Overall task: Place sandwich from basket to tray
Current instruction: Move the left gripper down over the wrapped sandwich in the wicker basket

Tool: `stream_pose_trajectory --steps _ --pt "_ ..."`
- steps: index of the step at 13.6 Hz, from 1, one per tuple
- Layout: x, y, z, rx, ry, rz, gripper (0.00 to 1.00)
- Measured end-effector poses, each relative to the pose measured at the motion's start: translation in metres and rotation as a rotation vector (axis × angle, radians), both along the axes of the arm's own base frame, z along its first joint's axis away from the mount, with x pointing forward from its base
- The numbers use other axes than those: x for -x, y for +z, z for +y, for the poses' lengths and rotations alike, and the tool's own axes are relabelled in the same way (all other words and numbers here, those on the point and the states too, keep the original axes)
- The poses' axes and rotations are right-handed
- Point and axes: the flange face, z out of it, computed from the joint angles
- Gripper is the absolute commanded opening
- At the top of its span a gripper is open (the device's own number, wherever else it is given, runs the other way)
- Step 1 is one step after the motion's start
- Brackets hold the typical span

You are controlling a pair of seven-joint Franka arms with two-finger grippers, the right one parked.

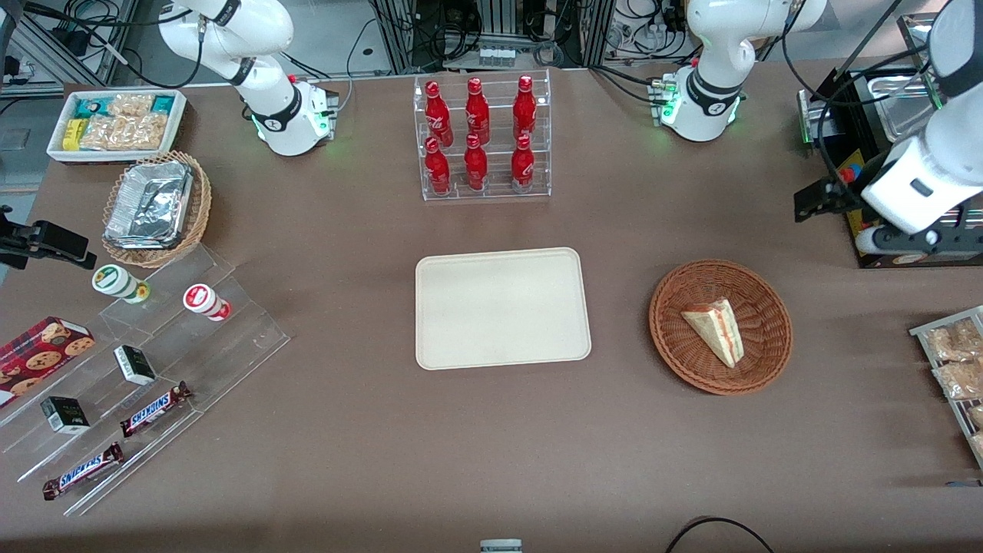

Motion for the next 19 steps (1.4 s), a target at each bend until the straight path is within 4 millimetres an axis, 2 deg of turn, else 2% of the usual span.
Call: stream_pose_trajectory --steps 2,4,9,13,17,19 --pt "-0.011 -0.044 -0.002 0.003 -0.002 0.005 1.0" --pt "-0.014 -0.084 -0.002 0.006 -0.004 0.0 1.0" --pt "-0.009 -0.153 -0.004 0.009 0.017 -0.067 1.0" --pt "-0.004 -0.183 -0.014 0.002 0.102 -0.095 1.0" --pt "-0.005 -0.196 -0.043 -0.028 0.326 -0.103 1.0" --pt "-0.006 -0.201 -0.045 -0.045 0.454 -0.101 1.0"
